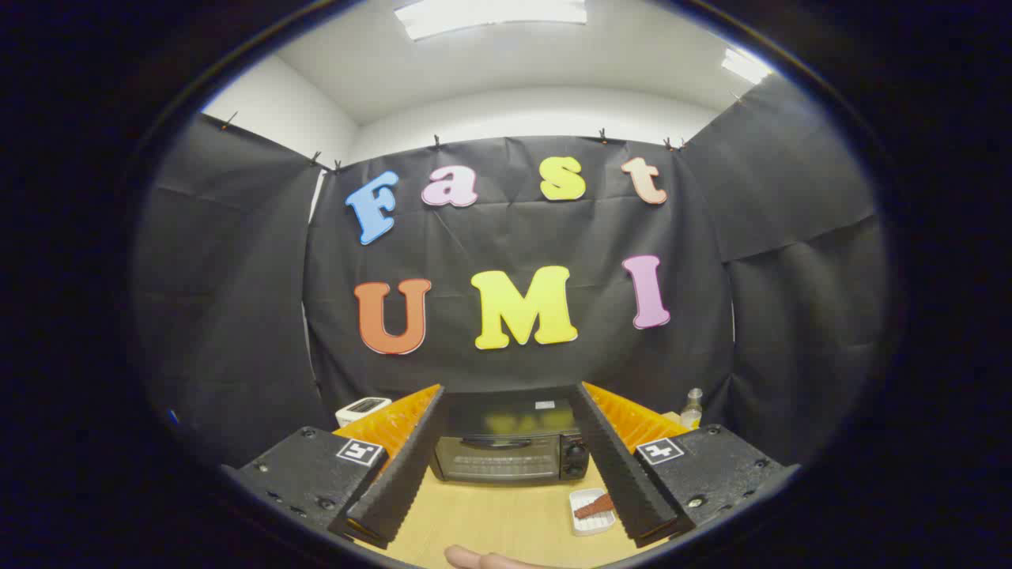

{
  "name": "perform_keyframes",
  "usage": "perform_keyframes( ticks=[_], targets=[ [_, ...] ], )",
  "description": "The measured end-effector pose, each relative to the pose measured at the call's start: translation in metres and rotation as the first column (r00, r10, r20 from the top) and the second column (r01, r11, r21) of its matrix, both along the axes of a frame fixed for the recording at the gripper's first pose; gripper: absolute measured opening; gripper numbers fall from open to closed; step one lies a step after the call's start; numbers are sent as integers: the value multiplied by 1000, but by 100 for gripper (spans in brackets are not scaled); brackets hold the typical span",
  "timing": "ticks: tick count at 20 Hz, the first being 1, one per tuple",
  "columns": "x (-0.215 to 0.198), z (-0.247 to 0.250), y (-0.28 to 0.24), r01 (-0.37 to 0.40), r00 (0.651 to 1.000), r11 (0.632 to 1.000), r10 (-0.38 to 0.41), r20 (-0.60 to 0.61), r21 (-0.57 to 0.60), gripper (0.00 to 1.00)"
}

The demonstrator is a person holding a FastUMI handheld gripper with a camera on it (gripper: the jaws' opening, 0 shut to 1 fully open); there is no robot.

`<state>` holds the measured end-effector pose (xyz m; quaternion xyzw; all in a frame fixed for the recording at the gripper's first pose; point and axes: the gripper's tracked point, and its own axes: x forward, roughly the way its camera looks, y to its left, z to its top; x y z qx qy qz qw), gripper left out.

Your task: Open the toaster oven, put the food inside, and close the toaster oven door.

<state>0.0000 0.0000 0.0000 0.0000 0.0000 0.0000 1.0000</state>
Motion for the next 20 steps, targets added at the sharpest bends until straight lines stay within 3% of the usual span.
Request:
perform_keyframes(
  ticks=[16, 20],
  targets=[
    [-3, 19, 28, -61, 994, 998, 62, 87, -16, 100],
    [36, -1, 5, 18, 998, 1000, -16, 56, -21, 100]
  ],
)
